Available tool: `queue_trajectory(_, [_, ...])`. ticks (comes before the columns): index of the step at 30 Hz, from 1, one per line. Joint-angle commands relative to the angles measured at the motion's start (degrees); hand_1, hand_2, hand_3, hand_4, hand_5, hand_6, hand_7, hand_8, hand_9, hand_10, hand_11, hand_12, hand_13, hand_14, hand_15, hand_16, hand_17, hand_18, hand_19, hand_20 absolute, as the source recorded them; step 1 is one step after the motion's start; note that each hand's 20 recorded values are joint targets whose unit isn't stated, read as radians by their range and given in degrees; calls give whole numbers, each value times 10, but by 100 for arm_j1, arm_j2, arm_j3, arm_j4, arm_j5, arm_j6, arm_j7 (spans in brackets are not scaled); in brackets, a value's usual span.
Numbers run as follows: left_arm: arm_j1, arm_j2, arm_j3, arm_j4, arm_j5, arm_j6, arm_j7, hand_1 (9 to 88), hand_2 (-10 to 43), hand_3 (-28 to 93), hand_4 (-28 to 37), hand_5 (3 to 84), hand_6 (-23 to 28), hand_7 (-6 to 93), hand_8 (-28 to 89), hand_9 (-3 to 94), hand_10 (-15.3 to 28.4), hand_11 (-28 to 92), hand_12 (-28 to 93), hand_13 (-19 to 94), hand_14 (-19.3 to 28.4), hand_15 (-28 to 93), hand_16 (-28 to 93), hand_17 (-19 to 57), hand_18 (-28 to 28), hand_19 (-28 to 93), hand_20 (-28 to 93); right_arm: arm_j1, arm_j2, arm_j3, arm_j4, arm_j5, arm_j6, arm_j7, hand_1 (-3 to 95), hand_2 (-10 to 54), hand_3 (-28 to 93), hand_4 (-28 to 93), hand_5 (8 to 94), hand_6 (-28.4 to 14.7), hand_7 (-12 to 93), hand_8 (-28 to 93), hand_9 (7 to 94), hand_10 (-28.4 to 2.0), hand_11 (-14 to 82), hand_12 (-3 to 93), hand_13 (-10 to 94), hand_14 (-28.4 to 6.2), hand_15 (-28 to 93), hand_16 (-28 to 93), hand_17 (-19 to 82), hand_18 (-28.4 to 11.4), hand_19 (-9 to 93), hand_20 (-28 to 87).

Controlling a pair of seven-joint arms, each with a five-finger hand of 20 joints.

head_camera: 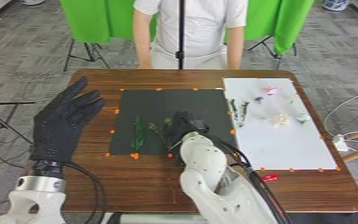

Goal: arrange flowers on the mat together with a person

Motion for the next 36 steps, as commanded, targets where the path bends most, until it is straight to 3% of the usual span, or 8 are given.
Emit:
queue_trajectory(1, [1,-166,-26,20,124,-126,-201,236,103,762,-252,379,110,105,-92,365,233,261,86,262,284,491,-118,-78,239,606,-33,-177,-369,76,-213,-213,-168,-133,349,-38,725,-283,908,-3,141,-144,937,-121,423,123,907,-114,505,155,320,-224,932,-175])
queue_trajectory(4, [18,-168,-41,15,122,-112,-189,236,103,762,-253,379,110,105,-92,364,232,262,86,262,284,492,-118,-78,240,606,-33,-80,-215,-36,-233,-227,-8,-67,346,-37,720,-283,896,-7,136,-144,937,-121,415,125,907,-114,501,157,320,-224,932,-176])
queue_trajectory(13, [229,-153,-127,-68,78,32,-161,236,104,762,-252,378,109,107,-92,365,233,262,86,262,284,493,-119,-78,239,606,-34,-279,-260,201,-520,-453,-385,-193,332,-37,720,-283,897,-10,136,-141,937,-124,416,123,910,-117,495,160,319,-229,932,-177])
queue_trajectory(19, [364,-183,-165,-116,77,100,-156,236,104,762,-250,378,110,107,-93,364,233,262,86,262,284,493,-119,-78,239,606,-34,-523,-45,566,-1188,295,-97,-184,313,-27,718,-282,888,-14,133,-140,937,-131,404,123,899,-122,494,162,309,-229,931,-184])
queue_trajectory(24, [504,-233,-224,-110,99,127,-45,235,104,758,-254,379,110,107,-93,364,233,262,85,262,284,492,-119,-78,239,606,-34,-852,-59,1691,-1838,2705,-79,-135,281,15,711,-279,836,-22,112,-127,929,-146,271,155,811,-143,505,134,250,-220,862,-142])
queue_trajectory(28, [526,-162,-222,-41,83,145,148,226,108,756,-266,382,105,104,-94,371,230,257,84,275,284,501,-116,-75,246,621,-27,-1227,116,2731,-2152,4639,67,-296,244,54,715,-277,758,-40,110,-121,861,-174,235,154,739,-172,494,122,216,-244,802,-90])
queue_trajectory(32, [558,-93,-175,23,39,221,354,217,109,756,-279,381,94,94,-92,382,225,249,85,303,284,548,-121,-63,259,654,-21,-1645,-73,3998,-2043,8031,510,-246,215,78,747,-280,653,-46,118,-122,712,-192,195,128,614,-199,445,106,140,-256,651,29])
queue_trajectory(36, [634,-46,-143,72,-33,197,502,208,109,755,-281,375,87,91,-92,380,217,237,83,296,284,541,-129,-65,256,646,-28,-2182,6,4577,-2007,8990,573,-902,193,87,774,-282,574,-44,118,-124,600,-203,156,114,514,-226,404,101,96,-243,590,72])
